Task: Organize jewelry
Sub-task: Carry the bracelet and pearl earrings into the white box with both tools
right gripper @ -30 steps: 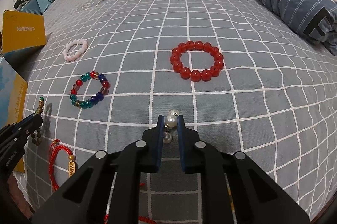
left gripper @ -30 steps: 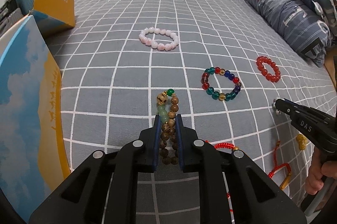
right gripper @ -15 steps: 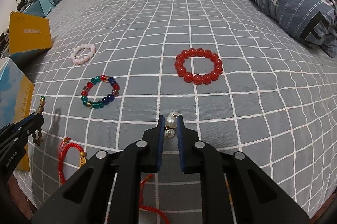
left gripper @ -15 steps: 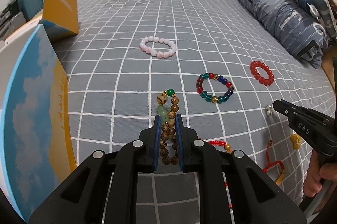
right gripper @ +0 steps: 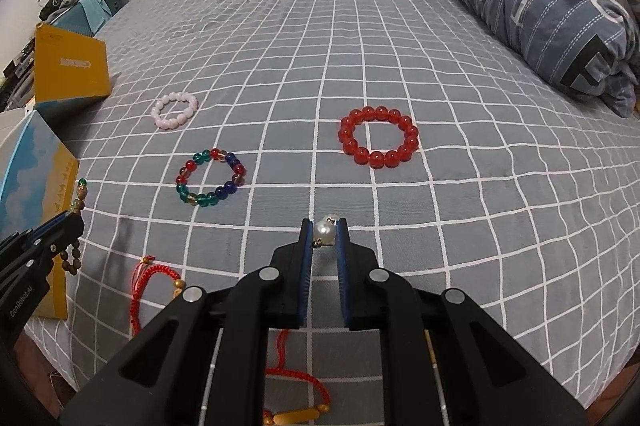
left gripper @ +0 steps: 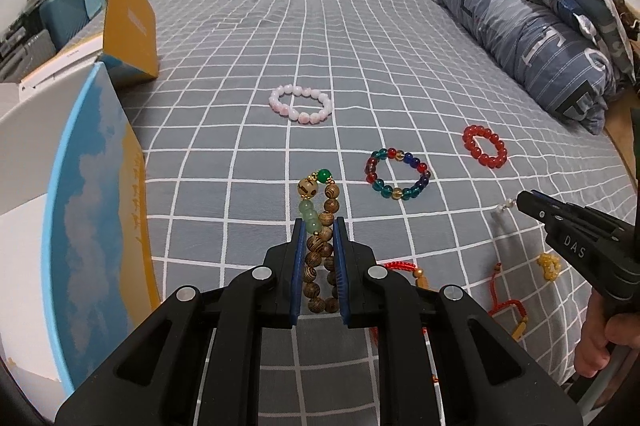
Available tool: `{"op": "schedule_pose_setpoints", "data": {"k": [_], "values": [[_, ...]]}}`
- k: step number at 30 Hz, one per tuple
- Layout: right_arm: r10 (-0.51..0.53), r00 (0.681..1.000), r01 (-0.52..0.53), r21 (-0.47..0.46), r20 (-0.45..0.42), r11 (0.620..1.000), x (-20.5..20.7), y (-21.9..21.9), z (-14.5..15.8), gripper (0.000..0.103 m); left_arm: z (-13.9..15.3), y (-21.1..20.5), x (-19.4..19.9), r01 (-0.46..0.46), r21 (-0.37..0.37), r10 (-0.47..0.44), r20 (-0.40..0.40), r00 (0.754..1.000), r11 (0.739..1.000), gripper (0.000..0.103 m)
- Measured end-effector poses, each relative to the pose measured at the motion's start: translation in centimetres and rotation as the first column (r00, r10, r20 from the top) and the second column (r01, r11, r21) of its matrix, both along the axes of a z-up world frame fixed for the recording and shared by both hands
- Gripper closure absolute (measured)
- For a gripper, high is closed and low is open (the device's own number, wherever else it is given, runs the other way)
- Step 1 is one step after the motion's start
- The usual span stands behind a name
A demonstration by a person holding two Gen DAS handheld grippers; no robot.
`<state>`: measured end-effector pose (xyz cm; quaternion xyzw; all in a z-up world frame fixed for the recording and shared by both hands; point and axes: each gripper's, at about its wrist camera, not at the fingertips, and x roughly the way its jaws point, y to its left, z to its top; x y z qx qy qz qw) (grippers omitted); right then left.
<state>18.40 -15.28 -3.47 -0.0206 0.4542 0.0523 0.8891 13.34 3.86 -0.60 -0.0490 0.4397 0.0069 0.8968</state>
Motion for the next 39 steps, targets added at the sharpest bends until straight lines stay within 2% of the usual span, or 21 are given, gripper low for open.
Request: {"op": "schedule_pose_setpoints", "data": {"k": [25, 39], "values": [[0.015, 0.997, -0.014, -0.009, 0.082, 1.0, -4.1, 1.7, 4.9, 0.092, 4.8, 1.0, -4.2, -0.021, 0.014, 0.02, 0.081, 0.997, 1.0, 0.09], [0.075, 0.987, -0.075, -0.002, 0.139, 0.997, -7.2, 6.7, 8.6, 0.092, 8.4, 4.4, -8.0, -0.085, 0.01, 0.083, 0.129, 0.988, 0.996, 0.09]]}}
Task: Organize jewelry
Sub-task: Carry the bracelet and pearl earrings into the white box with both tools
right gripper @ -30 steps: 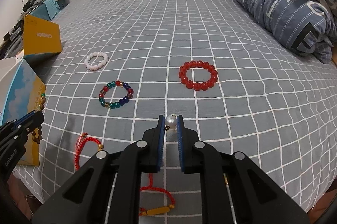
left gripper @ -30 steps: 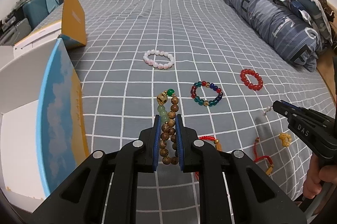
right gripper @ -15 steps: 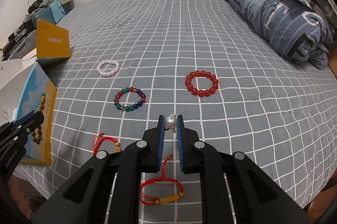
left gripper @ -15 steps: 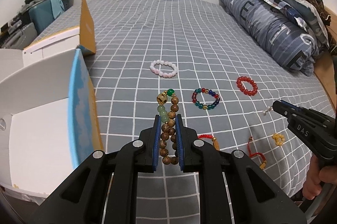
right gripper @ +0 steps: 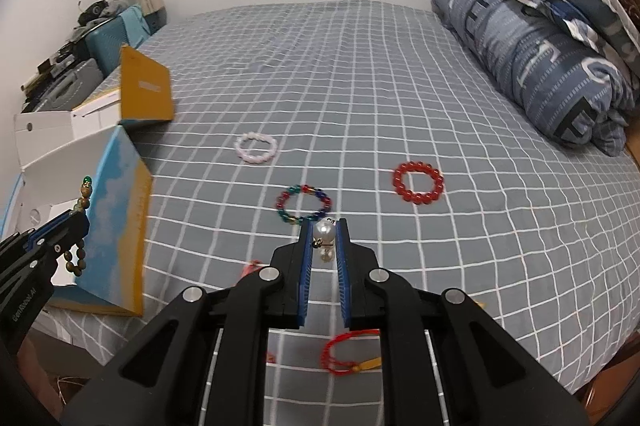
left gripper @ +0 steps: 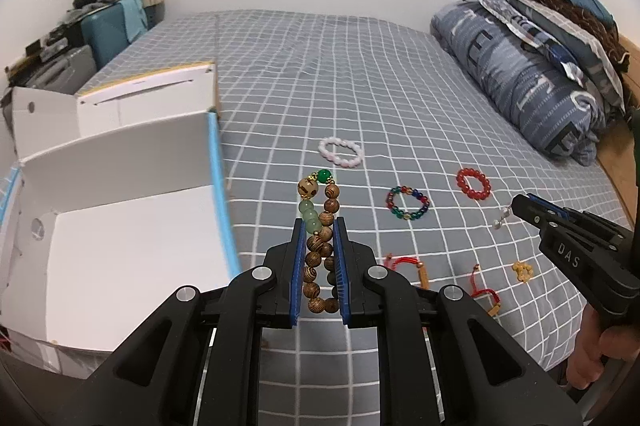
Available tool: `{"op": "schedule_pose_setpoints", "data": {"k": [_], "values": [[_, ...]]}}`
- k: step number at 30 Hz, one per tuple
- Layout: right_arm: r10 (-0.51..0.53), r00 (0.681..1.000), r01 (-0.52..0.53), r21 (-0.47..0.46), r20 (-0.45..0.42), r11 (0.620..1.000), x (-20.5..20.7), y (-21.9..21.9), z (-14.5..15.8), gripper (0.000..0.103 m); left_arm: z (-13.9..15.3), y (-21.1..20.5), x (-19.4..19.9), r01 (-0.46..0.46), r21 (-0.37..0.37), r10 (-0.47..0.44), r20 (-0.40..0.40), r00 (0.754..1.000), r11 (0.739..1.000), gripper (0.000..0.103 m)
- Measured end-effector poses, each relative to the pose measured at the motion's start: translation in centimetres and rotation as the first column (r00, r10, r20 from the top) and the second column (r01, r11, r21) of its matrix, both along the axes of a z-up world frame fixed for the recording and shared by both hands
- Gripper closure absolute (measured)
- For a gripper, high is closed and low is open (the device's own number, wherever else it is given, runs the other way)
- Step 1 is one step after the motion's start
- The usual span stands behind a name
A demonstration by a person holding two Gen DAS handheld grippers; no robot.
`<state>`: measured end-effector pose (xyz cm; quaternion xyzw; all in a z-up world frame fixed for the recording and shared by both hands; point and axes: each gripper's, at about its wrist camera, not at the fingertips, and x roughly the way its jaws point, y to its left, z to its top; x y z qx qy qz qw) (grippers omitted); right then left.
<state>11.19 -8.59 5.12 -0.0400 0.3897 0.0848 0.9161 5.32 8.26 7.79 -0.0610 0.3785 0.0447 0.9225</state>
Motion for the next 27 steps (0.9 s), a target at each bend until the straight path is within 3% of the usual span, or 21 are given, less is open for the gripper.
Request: {"op": "schedule_pose_setpoints", "data": {"k": [15, 27], "values": [[0.137, 0.99, -0.137, 0.008, 0.031, 0.99, -2.3, 9.4, 2.0, 0.092, 2.3, 6.3, -3.8, -0.12, 0.022, 0.119, 0.031, 0.992, 0.993, 0.09], [0.24, 0.97, -0.24, -0.003, 0.027, 0.971, -3.4, 17.4, 1.7, 0.092, 2.0, 14.7, -6.7, -0.298, 0.052, 0.298, 0.015, 0.955, 0.953, 0.09]]}}
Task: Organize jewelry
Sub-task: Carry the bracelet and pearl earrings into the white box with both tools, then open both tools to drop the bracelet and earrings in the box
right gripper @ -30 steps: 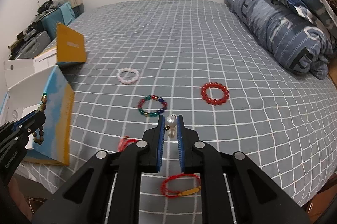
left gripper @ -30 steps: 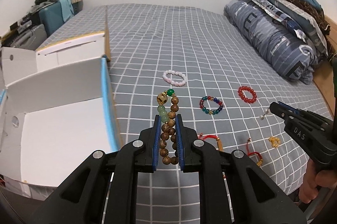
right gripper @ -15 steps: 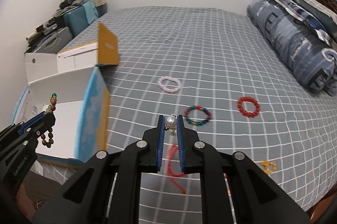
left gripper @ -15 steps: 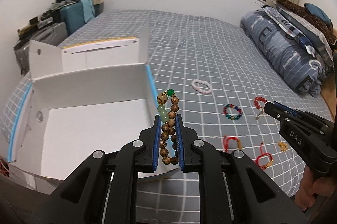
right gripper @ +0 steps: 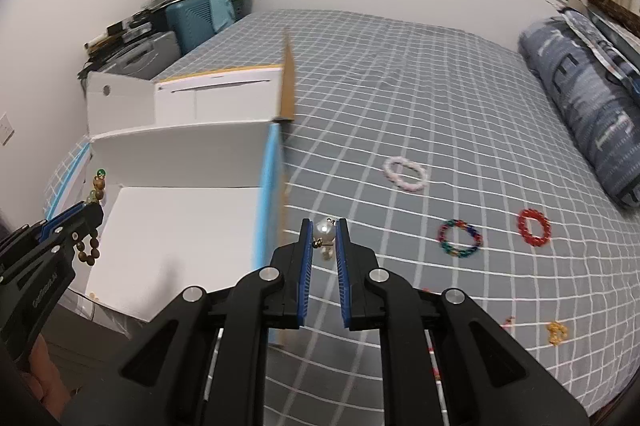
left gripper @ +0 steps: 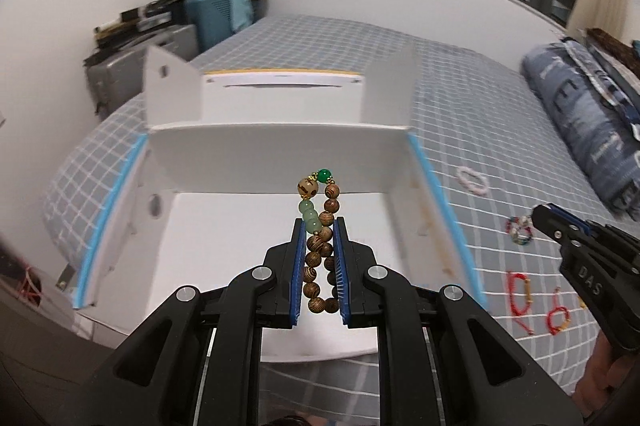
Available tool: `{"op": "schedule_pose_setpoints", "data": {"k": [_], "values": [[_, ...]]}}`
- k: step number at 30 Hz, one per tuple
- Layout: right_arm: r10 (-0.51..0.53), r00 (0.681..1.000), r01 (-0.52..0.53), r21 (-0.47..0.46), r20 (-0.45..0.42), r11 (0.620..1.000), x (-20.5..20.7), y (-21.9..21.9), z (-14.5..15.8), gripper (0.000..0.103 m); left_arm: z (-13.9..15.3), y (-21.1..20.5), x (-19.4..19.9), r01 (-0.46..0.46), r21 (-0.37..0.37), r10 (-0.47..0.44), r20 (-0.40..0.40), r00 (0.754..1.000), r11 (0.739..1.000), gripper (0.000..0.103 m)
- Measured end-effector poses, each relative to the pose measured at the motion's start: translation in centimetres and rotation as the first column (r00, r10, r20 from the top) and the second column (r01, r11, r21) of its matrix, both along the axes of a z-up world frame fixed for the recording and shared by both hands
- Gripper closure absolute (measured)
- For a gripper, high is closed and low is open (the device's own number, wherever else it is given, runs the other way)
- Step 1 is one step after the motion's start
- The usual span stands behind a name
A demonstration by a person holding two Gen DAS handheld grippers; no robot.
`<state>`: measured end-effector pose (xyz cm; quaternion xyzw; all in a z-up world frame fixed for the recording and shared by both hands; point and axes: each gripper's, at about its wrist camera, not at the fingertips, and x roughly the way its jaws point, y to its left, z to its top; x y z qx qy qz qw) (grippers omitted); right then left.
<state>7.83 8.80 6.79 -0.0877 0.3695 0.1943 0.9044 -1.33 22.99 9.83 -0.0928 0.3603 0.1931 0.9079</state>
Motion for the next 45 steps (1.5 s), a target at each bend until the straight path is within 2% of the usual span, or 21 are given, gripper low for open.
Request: {"op": "schedule_pose_setpoints", "data": {"k": [12, 18, 26, 34, 45], "values": [[0.126, 0.992, -0.126, -0.006, 0.007, 0.992, -1.4, 8.4, -0.9, 0.092, -1.5, 6.7, -2.0, -0.114, -0.005, 0.114, -0.046, 0.992, 0.993, 0.09], [0.154, 0.987, -0.154, -0.007, -0.04, 0.988, -0.9, 11.4, -2.8, 0.092, -3.3, 9.0, -1.7, -0.138, -0.026, 0.136, -0.087, 0.987, 0.99, 0.09], [0.122, 0.986, -0.128, -0.044, -0.115, 0.991, 0.4, 13.3, -5.6, 0.092, -5.5, 10.8, -0.7, -0.146, -0.058, 0.136, -0.149, 0.979, 0.988, 0.09], [0.093, 0.976, -0.112, -0.09, -0.195, 0.99, 1.1, 14.0, -8.0, 0.092, -8.0, 11.5, 0.4, -0.156, -0.079, 0.133, -0.241, 0.961, 0.985, 0.09], [0.088, 0.97, -0.115, -0.108, -0.224, 0.988, 1.3, 14.6, -8.9, 0.091, -8.4, 11.3, 0.8, -0.163, -0.076, 0.138, -0.26, 0.956, 0.984, 0.086]]}}
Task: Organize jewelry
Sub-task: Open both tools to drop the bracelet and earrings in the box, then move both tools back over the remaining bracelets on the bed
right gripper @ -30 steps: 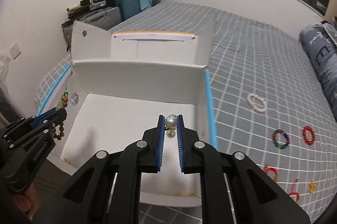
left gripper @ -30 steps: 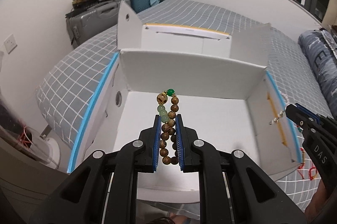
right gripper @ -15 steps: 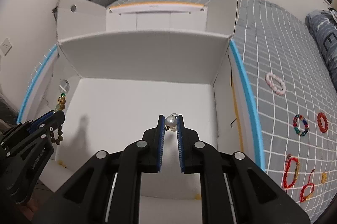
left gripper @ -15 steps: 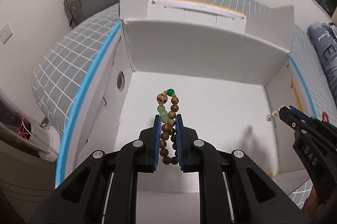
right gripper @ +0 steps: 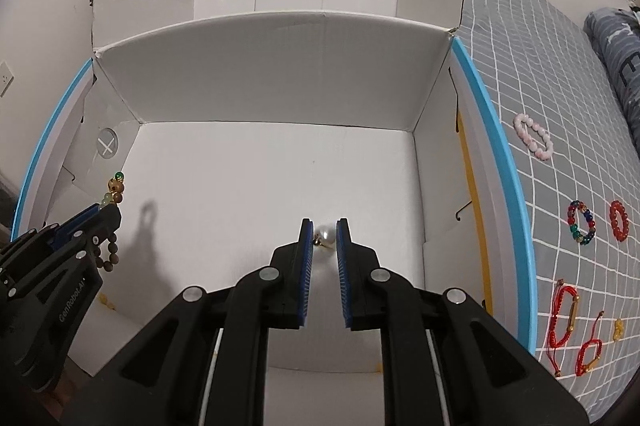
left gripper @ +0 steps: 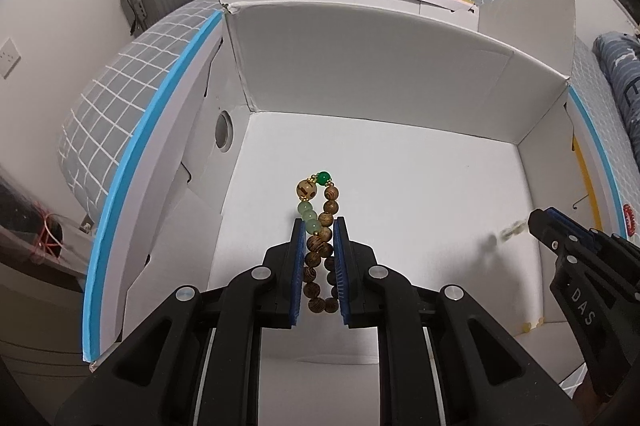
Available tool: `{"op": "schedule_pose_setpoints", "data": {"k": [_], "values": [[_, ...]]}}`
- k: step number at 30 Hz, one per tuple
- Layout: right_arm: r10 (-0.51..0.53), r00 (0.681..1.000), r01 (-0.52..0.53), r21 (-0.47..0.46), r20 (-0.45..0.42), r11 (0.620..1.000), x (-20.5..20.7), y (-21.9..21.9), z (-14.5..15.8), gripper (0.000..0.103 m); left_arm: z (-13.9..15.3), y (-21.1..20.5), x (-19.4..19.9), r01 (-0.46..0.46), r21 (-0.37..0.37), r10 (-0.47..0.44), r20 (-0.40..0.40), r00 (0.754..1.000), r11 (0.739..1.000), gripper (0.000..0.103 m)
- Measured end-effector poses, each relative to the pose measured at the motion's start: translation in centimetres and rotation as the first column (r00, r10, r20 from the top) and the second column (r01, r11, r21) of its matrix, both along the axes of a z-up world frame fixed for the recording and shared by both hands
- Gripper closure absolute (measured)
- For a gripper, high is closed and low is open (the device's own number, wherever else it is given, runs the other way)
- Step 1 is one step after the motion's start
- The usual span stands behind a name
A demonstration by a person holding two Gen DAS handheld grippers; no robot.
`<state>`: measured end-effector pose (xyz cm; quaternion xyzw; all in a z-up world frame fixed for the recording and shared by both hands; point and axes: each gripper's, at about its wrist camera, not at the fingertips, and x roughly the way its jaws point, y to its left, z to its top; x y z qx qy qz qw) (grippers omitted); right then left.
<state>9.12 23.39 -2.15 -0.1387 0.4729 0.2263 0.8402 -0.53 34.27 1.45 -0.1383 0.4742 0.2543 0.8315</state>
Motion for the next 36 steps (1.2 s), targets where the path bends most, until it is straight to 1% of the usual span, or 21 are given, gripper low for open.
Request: {"op": "schedule_pose_setpoints", "data": {"k": [3, 5, 6, 7, 8, 9, 10, 11, 13, 15, 17, 18, 20, 24, 27, 31, 36], "values": [[-0.001, 1.0, 0.001, 0.005, -0.004, 1.0, 0.1, 0.0, 0.2, 0.09, 0.3, -0.2, -0.2, -0.002, -0.002, 0.002, 0.006, 1.0, 1.0, 0.085], [0.003, 1.0, -0.003, 0.012, 0.004, 1.0, -0.1, 0.0, 0.5, 0.081, 0.5, -0.3, -0.3, 0.002, -0.002, -0.002, 0.011, 1.0, 1.0, 0.085], [0.005, 1.0, -0.005, 0.024, 0.007, 1.0, -0.3, -0.1, 0.7, 0.071, 0.6, -0.3, -0.5, 0.001, -0.004, -0.001, 0.015, 1.0, 1.0, 0.079], [0.006, 1.0, -0.007, 0.036, 0.013, 0.999, -0.5, -0.2, 1.0, 0.063, 0.8, -0.3, -0.7, -0.002, -0.005, 0.002, 0.025, 1.0, 1.0, 0.075], [0.008, 1.0, -0.01, 0.049, 0.028, 0.999, -0.7, -0.4, 1.5, 0.06, 1.2, -0.2, -0.9, -0.01, -0.002, 0.01, 0.036, 0.999, 1.0, 0.067], [0.008, 0.999, -0.01, 0.057, 0.04, 0.998, -0.9, -0.6, 1.9, 0.054, 1.5, -0.2, -1.1, -0.02, 0.004, 0.02, 0.045, 0.999, 1.0, 0.058], [0.007, 0.999, -0.01, 0.061, 0.048, 0.998, -1.1, -0.6, 2.2, 0.047, 1.9, -0.2, -1.4, -0.033, 0.011, 0.032, 0.06, 0.998, 0.999, 0.054], [0.005, 0.998, -0.009, 0.069, 0.061, 0.998, -1.3, -0.8, 2.6, 0.044, 2.2, -0.2, -1.6, -0.04, 0.015, 0.039, 0.071, 0.997, 0.999, 0.049], [0.001, 0.997, -0.008, 0.076, 0.082, 0.997, -1.6, -1.1, 3.3, 0.039, 2.6, -0.2, -1.8, -0.047, 0.02, 0.046, 0.078, 0.996, 0.999, 0.042], [-0.001, 0.995, -0.008, 0.083, 0.101, 0.997, -1.9, -1.5, 4.0, 0.033, 2.9, -0.2, -2.0, -0.056, 0.027, 0.053, 0.088, 0.995, 0.998, 0.033], [-0.011, 0.993, 0.001, 0.091, 0.119, 0.996, -2.0, -1.9, 4.6, 0.028, 3.2, -0.4, -2.2, -0.06, 0.037, 0.056, 0.094, 0.994, 0.998, 0.03], [-0.025, 0.991, 0.013, 0.09, 0.133, 0.996, -2.1, -2.2, 5.0, 0.025, 3.3, -0.5, -2.3, -0.061, 0.039, 0.056, 0.099, 0.993, 0.997, 0.026], [-0.033, 0.988, 0.019, 0.093, 0.149, 0.995, -2.4, -2.7, 5.5, 0.022, 3.8, -0.8, -2.6, -0.062, 0.048, 0.056, 0.118, 0.991, 0.997, 0.019], [-0.042, 0.983, 0.024, 0.102, 0.179, 0.994, -3.0, -4.0, 6.7, 0.016, 4.9, -1.8, -2.9, -0.053, 0.057, 0.044, 0.152, 0.987, 0.997, 0.009], [-0.061, 0.976, 0.038, 0.111, 0.207, 0.993, -3.3, -5.5, 7.6, 0.011, 5.6, -2.8, -2.7, -0.032, 0.061, 0.021, 0.176, 0.984, 0.998, 0.006], [-0.089, 0.968, 0.064, 0.112, 0.234, 0.992, -3.5, -7.6, 8.5, 0.008, 6.2, -4.1, -2.5, -0.009, 0.06, -0.003, 0.195, 0.981, 0.998, 0.006], [-0.13, 0.96, 0.104, 0.113, 0.248, 0.988, -3.3, -10.6, 9.2, 0.008, 6.9, -6.3, -1.9, 0.036, 0.069, -0.05, 0.208, 0.977, 0.997, 0.006]]}}
